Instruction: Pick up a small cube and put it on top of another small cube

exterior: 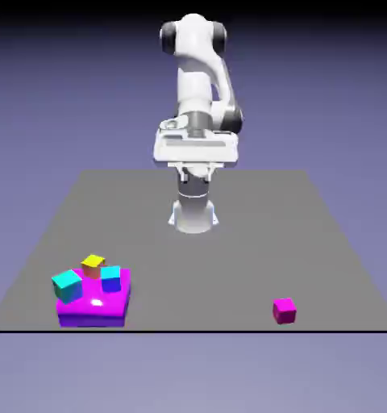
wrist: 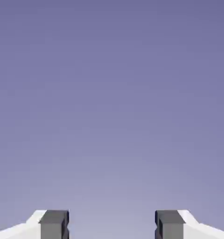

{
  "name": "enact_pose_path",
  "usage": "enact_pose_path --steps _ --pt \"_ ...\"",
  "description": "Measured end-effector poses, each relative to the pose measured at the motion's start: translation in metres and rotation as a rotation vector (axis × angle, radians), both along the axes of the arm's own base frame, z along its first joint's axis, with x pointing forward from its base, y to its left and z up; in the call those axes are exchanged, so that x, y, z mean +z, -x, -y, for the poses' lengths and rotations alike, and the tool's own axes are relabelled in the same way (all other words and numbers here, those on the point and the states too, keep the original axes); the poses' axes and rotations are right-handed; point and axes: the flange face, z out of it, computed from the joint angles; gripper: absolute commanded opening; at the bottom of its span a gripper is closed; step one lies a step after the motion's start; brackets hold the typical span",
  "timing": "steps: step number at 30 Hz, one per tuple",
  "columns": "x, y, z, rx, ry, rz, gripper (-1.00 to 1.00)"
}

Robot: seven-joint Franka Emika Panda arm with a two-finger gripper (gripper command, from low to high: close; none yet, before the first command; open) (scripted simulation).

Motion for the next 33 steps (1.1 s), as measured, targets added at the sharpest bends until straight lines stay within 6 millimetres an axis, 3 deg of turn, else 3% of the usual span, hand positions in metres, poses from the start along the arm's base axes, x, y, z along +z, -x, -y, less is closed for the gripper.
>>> enact_pose_path --steps 6,12,19,25,27,32,33 --pt "-0.046 -0.039 -0.05 0.029 0.009 -0.126 0.0" --pt "-0.105 -0.064 -0.104 0.059 0.018 -0.246 0.0" --pt "-0.185 -0.075 -0.166 0.087 0.024 -0.376 0.0" --pt "-0.259 -0.065 -0.218 0.107 0.022 -0.48 0.0" --pt "-0.266 -0.063 -0.222 0.109 0.022 -0.49 0.0" --pt "-0.326 -0.076 -0.225 0.108 0.019 -0.49 0.0" --pt "-0.334 -0.077 -0.225 0.109 0.022 -0.49 -1.0"
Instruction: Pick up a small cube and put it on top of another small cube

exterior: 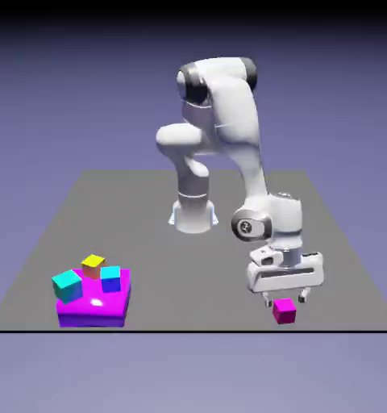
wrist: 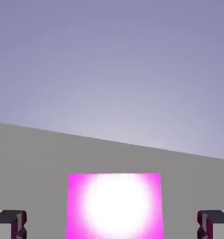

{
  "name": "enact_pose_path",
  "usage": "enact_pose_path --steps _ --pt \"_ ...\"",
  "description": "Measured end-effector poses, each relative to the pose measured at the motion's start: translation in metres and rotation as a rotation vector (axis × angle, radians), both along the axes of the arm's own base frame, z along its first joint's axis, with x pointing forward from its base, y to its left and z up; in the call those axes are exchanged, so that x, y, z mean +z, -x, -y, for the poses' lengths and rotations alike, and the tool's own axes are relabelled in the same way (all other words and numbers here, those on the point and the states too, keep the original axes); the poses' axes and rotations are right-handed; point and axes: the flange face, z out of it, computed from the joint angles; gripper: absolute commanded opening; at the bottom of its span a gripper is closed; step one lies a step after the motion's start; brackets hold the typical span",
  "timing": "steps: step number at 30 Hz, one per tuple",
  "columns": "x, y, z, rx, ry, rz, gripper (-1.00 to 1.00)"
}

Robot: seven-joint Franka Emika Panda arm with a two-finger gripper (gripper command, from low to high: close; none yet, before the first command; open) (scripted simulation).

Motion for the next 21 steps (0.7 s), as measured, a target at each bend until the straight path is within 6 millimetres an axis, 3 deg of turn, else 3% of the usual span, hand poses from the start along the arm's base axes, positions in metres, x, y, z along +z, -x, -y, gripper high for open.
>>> enact_pose_path --steps 2,7,8,12,15,18,21 --pt "0.0 0.0 0.0 0.0 0.0 0.0 -1.0" --pt "0.061 0.012 0.002 -0.001 -0.003 0.0 -1.0" --pt "0.072 0.008 0.014 -0.024 0.005 0.003 -1.0" --pt "0.108 -0.028 0.137 -0.277 0.046 0.014 -1.0" --pt "0.136 -0.031 0.23 -0.465 0.057 0.011 -1.0" --pt "0.164 -0.014 0.331 -0.673 0.048 0.005 -1.0" --pt "0.19 0.024 0.416 -0.865 0.017 0.001 -1.0"
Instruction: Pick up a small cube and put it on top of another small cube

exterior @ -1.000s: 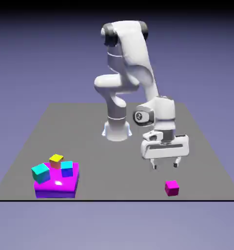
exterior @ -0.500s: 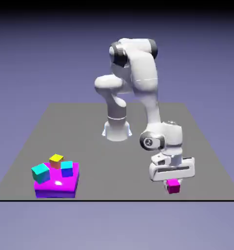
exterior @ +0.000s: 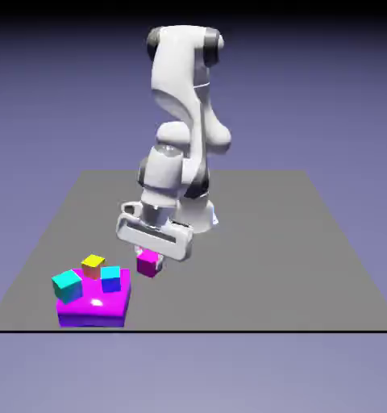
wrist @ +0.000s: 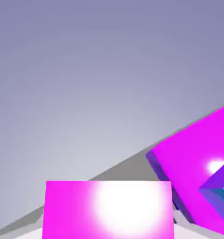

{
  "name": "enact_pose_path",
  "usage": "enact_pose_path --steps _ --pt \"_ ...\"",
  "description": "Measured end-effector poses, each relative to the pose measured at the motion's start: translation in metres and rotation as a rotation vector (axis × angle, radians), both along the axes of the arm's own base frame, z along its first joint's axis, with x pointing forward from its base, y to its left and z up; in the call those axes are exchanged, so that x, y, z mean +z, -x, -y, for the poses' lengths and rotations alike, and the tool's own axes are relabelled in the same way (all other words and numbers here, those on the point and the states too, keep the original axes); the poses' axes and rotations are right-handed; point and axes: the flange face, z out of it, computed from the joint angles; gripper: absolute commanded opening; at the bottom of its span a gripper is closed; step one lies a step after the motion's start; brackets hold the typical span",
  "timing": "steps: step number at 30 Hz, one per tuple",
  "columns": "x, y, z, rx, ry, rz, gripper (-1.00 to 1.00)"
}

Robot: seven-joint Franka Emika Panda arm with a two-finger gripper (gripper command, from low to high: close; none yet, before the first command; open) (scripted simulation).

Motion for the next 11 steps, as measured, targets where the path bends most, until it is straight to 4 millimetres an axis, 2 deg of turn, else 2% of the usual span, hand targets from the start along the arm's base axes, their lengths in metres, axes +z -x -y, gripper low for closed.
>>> enact_pose_path --steps 1,2,3,6,8,9,11 --pt "0.008 0.015 0.023 -0.056 -0.013 0.007 -1.0" --pt "0.009 0.013 0.019 -0.047 -0.015 0.007 -1.0" --pt "0.009 0.008 0.006 -0.018 -0.015 0.007 -1.0" --pt "-0.027 0.005 0.022 -0.041 -0.014 0.007 -1.0" --pt "-0.052 0.001 0.022 -0.035 -0.014 0.007 -1.0" --pt "-0.059 0.001 0.023 -0.035 -0.014 0.007 1.0" --pt "-0.059 0.001 0.023 -0.035 -0.015 0.007 1.0"
